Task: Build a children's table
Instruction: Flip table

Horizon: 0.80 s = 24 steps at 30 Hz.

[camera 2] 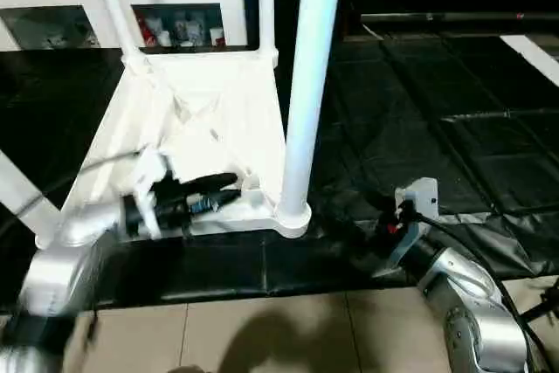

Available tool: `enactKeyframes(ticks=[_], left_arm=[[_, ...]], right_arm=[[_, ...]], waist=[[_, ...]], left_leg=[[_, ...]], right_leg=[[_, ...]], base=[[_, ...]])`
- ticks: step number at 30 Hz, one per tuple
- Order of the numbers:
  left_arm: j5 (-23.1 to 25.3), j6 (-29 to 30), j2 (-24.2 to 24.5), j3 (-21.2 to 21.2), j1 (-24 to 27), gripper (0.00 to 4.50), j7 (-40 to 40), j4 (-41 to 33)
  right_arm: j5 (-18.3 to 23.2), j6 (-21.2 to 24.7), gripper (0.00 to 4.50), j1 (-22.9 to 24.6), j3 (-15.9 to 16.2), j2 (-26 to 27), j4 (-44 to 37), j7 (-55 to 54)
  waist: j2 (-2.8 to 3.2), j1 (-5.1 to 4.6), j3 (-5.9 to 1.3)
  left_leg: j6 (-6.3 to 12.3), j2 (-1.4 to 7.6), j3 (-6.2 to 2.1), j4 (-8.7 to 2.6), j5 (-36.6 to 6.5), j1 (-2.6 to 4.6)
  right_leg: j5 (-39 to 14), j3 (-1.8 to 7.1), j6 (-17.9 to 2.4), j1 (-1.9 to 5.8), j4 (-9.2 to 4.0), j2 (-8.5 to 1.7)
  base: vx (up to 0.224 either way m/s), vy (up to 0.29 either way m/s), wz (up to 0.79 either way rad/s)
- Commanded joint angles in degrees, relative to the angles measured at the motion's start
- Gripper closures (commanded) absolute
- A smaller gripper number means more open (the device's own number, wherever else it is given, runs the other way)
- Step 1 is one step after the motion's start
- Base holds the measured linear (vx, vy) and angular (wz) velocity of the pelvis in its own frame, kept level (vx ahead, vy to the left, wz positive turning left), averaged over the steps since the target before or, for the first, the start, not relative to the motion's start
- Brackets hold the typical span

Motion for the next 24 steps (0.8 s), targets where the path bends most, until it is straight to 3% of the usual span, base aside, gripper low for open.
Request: enactKeyframes(ticks=[1,2,3,4,5,6,7,9,10,12,16,17,18,20,24], left_arm=[[-1.7,4.5,1.2,0.6,4.3,2.67,2.4,-7.0],[-1.7,5.0,1.6,0.5,5.1,2.60,2.5,-7.9],[-0.6,6.3,4.0,0.5,7.4,2.48,1.9,-9.7],[0.3,8.3,7.1,0.7,9.9,2.36,0.8,-11.5],[0.3,8.3,7.1,0.7,9.9,2.36,0.8,-11.5],[0.7,12.1,12.7,1.6,13.6,2.29,-1.9,-14.0],[0.7,12.1,12.7,1.6,13.6,2.26,-1.9,-14.0],[-1.9,18.2,19.4,4.6,17.7,2.04,-4.6,-17.1],[-2.1,19.4,21.1,5.6,18.8,1.95,-5.0,-17.6],[-2.2,22.1,25.9,9.2,22.5,1.83,-6.4,-18.2],[-2.5,24.4,29.5,13.6,26.0,1.53,-6.8,-18.3],[-2.9,25.8,30.5,16.1,26.8,1.50,-5.6,-18.8],[-2.4,26.1,30.7,17.6,26.7,1.47,-4.6,-18.6],[-1.4,26.3,31.0,19.0,26.5,1.19,-3.3,-17.9],[1.7,23.9,32.8,22.6,25.7,0.95,1.0,-14.4]], right_arm=[[1.5,2.1,0.00,0.3,1.5,-1.1,-1.3,1.8],[1.8,2.6,0.00,0.3,1.7,-1.4,-1.4,2.2],[3.5,4.9,0.00,0.3,2.5,-2.1,-1.8,3.8],[5.5,7.4,0.00,0.5,3.7,-3.4,-2.8,6.4],[5.5,7.4,0.00,0.5,3.7,-3.4,-2.8,6.4],[5.5,7.3,0.00,1.0,6.8,-6.0,-3.4,12.1],[5.5,7.3,0.00,1.0,6.8,-6.0,-3.4,12.1],[5.4,7.2,0.00,0.1,8.4,-7.0,-2.2,15.1],[5.5,7.2,0.00,-0.5,8.7,-6.9,-1.7,15.4],[5.2,7.2,0.00,-2.6,10.0,-6.2,0.0,16.0],[4.9,7.6,0.00,-4.9,12.4,-5.7,1.7,17.6],[3.9,6.1,0.00,-6.8,13.2,-4.4,4.0,16.6],[3.1,5.1,0.00,-8.0,13.4,-3.5,5.6,15.8],[2.1,4.1,0.00,-9.2,13.6,-2.4,7.3,14.6],[-0.6,0.2,0.00,-12.6,13.2,1.0,12.4,10.5]], waist=[[-1.33,-0.39,-2.96],[-1.14,-0.45,-2.98],[-1.66,-0.84,-2.82],[-1.64,-0.85,-2.98],[-1.64,-0.85,-2.98],[-1.39,-1.13,-2.76],[-1.32,-1.33,-2.59],[-0.99,-1.14,-2.62],[-0.83,-1.33,-2.42],[-1.04,-1.45,-2.23],[-1.26,-1.50,-1.77],[-1.08,-1.32,-1.78],[-1.47,-1.35,-1.75],[-1.23,-1.30,-1.72],[-1.60,-1.38,-1.84]], left_leg=[[4.77,2.75,-0.68,-3.97,-5.7,-0.22],[4.74,2.75,-0.75,-3.98,-6.0,-0.16],[4.72,2.37,-0.59,-3.97,-6.9,-0.11],[4.75,2.40,-0.82,-3.98,-7.0,0.07],[4.75,2.40,-0.82,-3.98,-7.0,0.07],[4.74,2.47,-0.97,-4.13,-8.0,0.00],[4.68,2.43,-0.90,-4.22,-8.4,-0.01],[3.58,2.57,-0.90,-4.29,-9.8,0.69],[3.10,2.60,-1.10,-4.60,-10.6,0.45],[2.62,2.47,-0.98,-4.59,-12.3,0.85],[1.87,2.49,-1.10,-4.90,-15.2,1.21],[1.44,2.58,-1.12,-4.95,-16.1,1.60],[0.96,2.59,-1.14,-5.03,-16.4,1.69],[0.33,2.67,-1.24,-5.15,-16.5,1.67],[0.02,2.58,-1.38,-5.26,-16.0,1.51]], right_leg=[[-12.9,3.42,-8.3,3.24,-4.67,-4.12],[-13.1,3.40,-8.2,3.23,-4.57,-4.11],[-15.1,3.41,-7.1,3.08,-5.05,-3.79],[-14.9,3.36,-7.0,3.32,-4.77,-3.83],[-14.9,3.36,-7.0,3.32,-4.77,-3.83],[-16.4,3.37,-5.7,3.12,-4.92,-3.64],[-16.8,3.50,-5.4,2.95,-5.12,-3.52],[-17.6,3.56,-6.5,2.55,-5.18,-3.68],[-17.3,3.53,-7.3,2.60,-4.98,-3.55],[-18.6,3.60,-7.7,2.40,-5.24,-3.60],[-22.3,3.78,-7.5,2.30,-5.50,-3.78],[-23.2,3.89,-7.3,2.13,-5.66,-3.88],[-22.7,3.88,-7.8,2.02,-5.60,-3.84],[-21.7,3.90,-8.3,2.05,-5.38,-3.90],[-19.7,3.97,-7.6,2.40,-5.12,-3.92]], base=[[0.000,0.000,0.00],[0.000,0.000,0.00],[0.000,0.000,0.00],[0.000,0.000,0.00],[0.000,0.000,0.00],[0.000,0.000,0.00],[0.000,0.000,0.00],[0.000,0.000,0.00],[0.000,0.000,0.00],[0.000,0.000,0.00],[0.000,0.000,0.00],[0.000,0.000,0.00],[0.000,0.000,0.00],[0.000,0.000,0.00],[0.000,0.000,0.00]])
